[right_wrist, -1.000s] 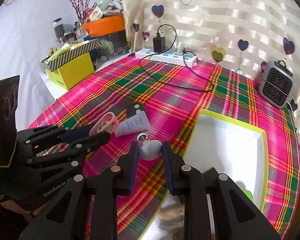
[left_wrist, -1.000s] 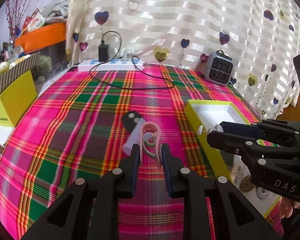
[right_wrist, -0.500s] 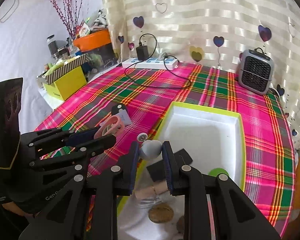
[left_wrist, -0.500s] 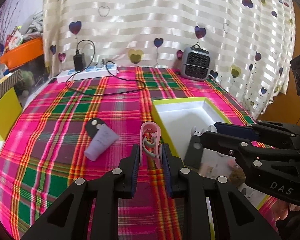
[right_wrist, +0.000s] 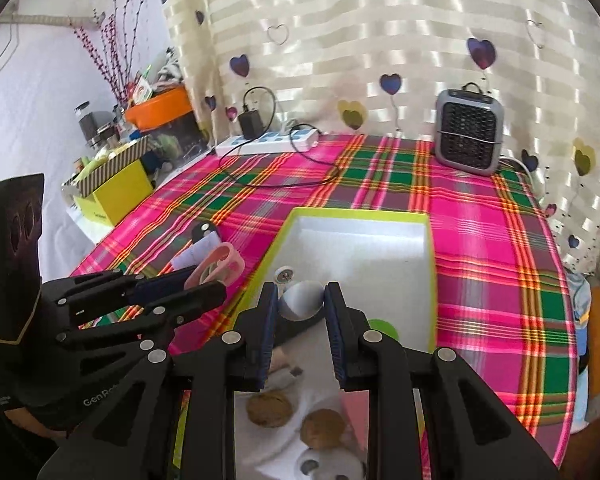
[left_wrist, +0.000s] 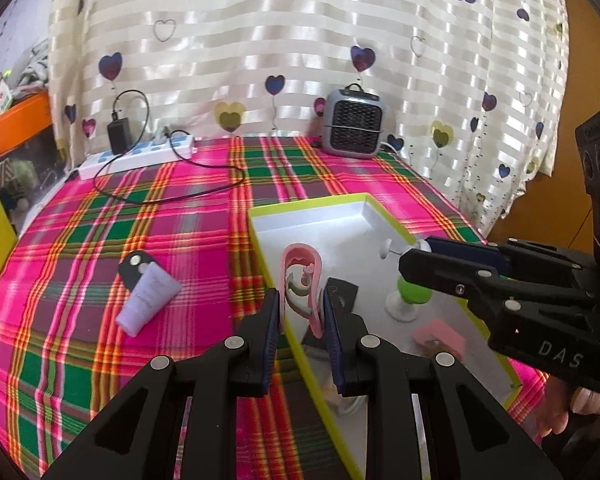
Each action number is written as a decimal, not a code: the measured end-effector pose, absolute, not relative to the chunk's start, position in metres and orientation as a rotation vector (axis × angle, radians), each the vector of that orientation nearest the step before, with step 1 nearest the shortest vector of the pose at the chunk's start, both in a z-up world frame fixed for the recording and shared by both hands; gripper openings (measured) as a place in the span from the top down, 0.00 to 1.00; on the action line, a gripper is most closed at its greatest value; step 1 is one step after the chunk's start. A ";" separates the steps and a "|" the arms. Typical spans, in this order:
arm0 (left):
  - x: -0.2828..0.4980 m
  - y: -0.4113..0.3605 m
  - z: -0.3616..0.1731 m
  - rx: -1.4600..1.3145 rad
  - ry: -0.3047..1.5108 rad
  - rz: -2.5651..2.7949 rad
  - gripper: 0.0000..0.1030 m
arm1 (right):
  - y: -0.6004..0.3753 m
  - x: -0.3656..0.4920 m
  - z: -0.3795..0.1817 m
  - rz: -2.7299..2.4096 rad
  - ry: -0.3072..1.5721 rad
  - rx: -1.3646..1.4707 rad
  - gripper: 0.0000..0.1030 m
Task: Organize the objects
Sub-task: 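Carry the pink clip and white ball over the white tray with both grippers, then lower the pink clip and white ball into the tray and open both grippers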
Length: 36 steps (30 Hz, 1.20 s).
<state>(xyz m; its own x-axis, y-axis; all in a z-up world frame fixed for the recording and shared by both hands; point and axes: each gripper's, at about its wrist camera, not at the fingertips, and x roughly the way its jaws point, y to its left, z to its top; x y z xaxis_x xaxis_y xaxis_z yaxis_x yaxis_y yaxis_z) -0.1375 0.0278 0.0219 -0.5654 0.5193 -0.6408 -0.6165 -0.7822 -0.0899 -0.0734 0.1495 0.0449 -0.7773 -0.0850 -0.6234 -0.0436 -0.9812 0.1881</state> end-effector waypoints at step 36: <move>-0.132 0.071 -0.012 -1.011 0.237 2.083 0.80 | 0.167 -0.057 0.006 -2.885 -0.260 1.226 0.76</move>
